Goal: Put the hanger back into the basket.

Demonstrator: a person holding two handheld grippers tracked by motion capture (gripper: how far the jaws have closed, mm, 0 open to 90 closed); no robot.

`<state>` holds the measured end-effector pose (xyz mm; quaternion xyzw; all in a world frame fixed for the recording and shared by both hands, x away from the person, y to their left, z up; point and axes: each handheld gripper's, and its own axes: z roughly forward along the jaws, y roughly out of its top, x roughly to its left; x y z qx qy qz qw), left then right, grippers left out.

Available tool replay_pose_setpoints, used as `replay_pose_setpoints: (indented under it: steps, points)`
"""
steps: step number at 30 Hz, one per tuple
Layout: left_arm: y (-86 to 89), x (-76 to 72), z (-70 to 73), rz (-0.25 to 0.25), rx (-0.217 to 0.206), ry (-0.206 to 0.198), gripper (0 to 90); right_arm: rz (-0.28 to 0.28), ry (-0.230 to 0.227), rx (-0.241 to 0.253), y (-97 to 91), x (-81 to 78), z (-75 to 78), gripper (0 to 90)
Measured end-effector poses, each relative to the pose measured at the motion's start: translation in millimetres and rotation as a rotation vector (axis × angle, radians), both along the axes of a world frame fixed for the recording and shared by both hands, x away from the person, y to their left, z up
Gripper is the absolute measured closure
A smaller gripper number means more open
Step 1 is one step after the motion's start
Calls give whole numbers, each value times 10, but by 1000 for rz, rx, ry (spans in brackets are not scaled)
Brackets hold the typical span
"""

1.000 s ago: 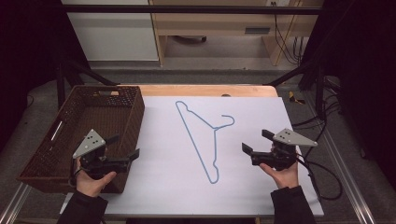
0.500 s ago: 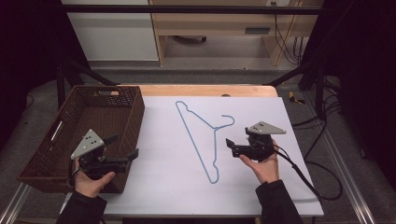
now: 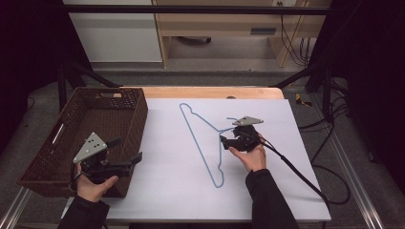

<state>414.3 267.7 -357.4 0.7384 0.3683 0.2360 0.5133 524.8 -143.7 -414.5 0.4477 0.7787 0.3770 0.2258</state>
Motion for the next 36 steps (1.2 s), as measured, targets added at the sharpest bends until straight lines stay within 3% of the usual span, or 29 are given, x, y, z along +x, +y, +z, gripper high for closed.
replay_pose_setpoints:
  steps: [3,16,22,25,36]
  points:
    - [-5,6,-10,0,3,2,75,2,13,-13,29,133,-48,321]
    - [-15,16,-24,-8,4,8,77,-7,34,-38,72,400,-173,427]
    - [-16,16,-24,-9,3,9,78,33,47,-27,135,552,-197,492]
    - [-20,14,-16,-11,7,6,78,73,56,-48,229,686,-237,538]
    - [-10,19,-16,-10,7,5,80,102,106,-27,261,980,-449,626]
